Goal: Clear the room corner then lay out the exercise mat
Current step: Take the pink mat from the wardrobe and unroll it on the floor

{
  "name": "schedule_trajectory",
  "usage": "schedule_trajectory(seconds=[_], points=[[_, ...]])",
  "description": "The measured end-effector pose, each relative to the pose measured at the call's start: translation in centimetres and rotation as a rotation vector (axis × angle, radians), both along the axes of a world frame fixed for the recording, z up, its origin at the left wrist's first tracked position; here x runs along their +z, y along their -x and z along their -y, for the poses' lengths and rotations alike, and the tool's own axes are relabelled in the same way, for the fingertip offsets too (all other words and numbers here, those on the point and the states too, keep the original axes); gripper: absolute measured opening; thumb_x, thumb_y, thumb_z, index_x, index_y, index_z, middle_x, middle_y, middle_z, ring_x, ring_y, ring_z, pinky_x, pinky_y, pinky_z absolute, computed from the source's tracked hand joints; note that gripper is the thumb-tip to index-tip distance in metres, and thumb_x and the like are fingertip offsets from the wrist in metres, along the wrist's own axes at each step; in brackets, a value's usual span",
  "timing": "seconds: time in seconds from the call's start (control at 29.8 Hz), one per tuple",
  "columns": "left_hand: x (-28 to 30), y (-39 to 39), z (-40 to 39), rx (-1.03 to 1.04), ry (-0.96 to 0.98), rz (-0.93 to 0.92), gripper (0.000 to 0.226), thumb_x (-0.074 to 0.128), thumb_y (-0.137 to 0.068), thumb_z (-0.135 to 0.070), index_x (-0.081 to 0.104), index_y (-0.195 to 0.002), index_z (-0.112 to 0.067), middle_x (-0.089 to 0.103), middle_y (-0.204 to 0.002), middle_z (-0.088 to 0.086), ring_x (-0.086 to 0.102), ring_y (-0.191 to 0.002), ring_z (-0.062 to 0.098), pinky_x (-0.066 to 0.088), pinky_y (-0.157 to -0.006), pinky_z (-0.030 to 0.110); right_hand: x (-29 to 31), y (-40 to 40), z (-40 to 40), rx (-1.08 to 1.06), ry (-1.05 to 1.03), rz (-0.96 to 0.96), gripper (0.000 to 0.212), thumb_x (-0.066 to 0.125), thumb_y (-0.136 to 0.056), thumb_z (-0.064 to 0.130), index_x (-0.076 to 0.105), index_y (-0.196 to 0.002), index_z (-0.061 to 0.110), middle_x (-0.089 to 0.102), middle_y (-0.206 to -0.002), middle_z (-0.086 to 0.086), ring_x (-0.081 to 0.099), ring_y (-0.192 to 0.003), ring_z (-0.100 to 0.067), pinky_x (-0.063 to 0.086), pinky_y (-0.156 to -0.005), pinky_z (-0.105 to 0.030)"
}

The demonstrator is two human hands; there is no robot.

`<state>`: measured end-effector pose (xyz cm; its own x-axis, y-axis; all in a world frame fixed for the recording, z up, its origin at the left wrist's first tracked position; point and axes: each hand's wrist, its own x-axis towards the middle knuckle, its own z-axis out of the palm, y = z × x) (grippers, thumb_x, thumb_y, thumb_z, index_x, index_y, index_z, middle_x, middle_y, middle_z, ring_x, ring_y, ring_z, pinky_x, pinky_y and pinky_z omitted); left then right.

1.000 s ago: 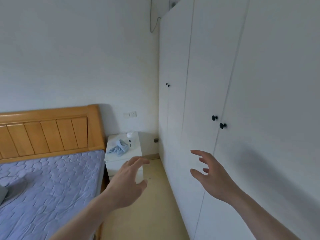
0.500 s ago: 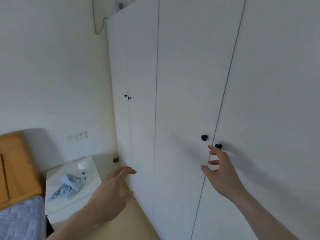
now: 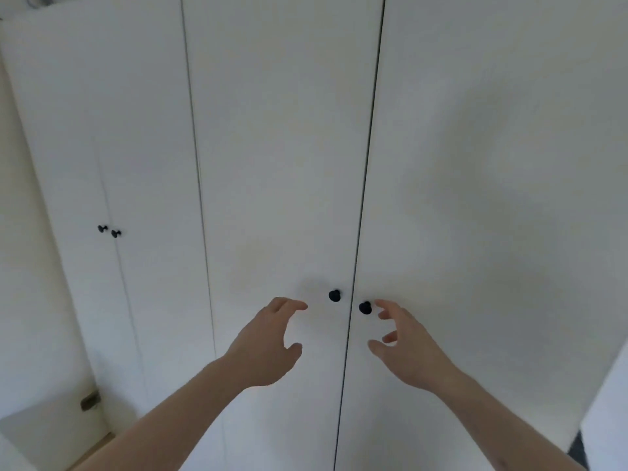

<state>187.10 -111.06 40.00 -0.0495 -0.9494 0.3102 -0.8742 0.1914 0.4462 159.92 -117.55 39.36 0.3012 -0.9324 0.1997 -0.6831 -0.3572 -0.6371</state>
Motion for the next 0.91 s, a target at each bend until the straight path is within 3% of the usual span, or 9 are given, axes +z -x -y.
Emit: schedule_trajectory(seconds=[0.2, 0.37, 0.54, 0.67, 0.91], points=[[0.4, 0.2, 5.3, -0.111, -0.037, 0.12, 0.073, 0.061, -0.092, -0.031, 0.022, -0.153, -0.044, 0.027, -0.149, -0.022, 0.048, -0.117, 0.01, 0.048, -0.098, 0.03, -0.5, -2.6, 2.3, -0.062, 0.054, 0.012, 0.051, 0.067, -0.091, 0.036, 0.049, -0.138, 0.04, 0.051, -0.126, 0.027, 0.063, -0.094, -0.001, 0.053, -0.087, -0.024], [0.4, -0.3, 8.8, -0.188, -0.017, 0.17, 0.074, 0.06, -0.093, -0.031, 0.019, -0.153, -0.046, 0.029, -0.147, -0.02, 0.049, -0.121, 0.012, 0.049, -0.097, 0.031, -1.1, -4.4, 3.4, -0.23, 0.113, 0.054, 0.03, 0.065, -0.09, 0.032, 0.063, -0.119, 0.041, 0.062, -0.107, 0.029, 0.065, -0.081, 0.004, 0.054, -0.082, -0.023], [-0.3, 0.6, 10.4, -0.287, -0.022, 0.166, 0.07, 0.061, -0.09, -0.027, 0.026, -0.15, -0.041, 0.031, -0.145, -0.02, 0.05, -0.118, 0.013, 0.047, -0.096, 0.028, -1.3, -5.6, 1.9, -0.346, 0.112, 0.059, 0.027, 0.063, -0.088, 0.03, 0.062, -0.111, 0.045, 0.063, -0.102, 0.03, 0.064, -0.073, 0.004, 0.051, -0.079, -0.02], [-0.3, 1.3, 11.1, -0.317, -0.001, 0.157, 0.069, 0.061, -0.089, -0.025, 0.03, -0.15, -0.034, 0.035, -0.146, -0.015, 0.052, -0.12, 0.016, 0.049, -0.096, 0.03, -1.1, -6.6, 0.4, -0.397, 0.108, 0.038, 0.028, 0.062, -0.088, 0.029, 0.062, -0.11, 0.045, 0.064, -0.102, 0.029, 0.065, -0.078, 0.001, 0.052, -0.08, -0.02], [0.3, 0.5, 10.9, -0.33, -0.02, 0.142, 0.072, 0.055, -0.082, -0.01, 0.038, -0.149, -0.03, 0.04, -0.147, -0.012, 0.055, -0.121, 0.023, 0.052, -0.091, 0.034, -1.2, -8.9, -6.3, -0.543, 0.147, 0.035, 0.017, 0.064, -0.084, 0.032, 0.058, -0.098, 0.04, 0.063, -0.095, 0.025, 0.064, -0.07, -0.006, 0.049, -0.07, -0.019]])
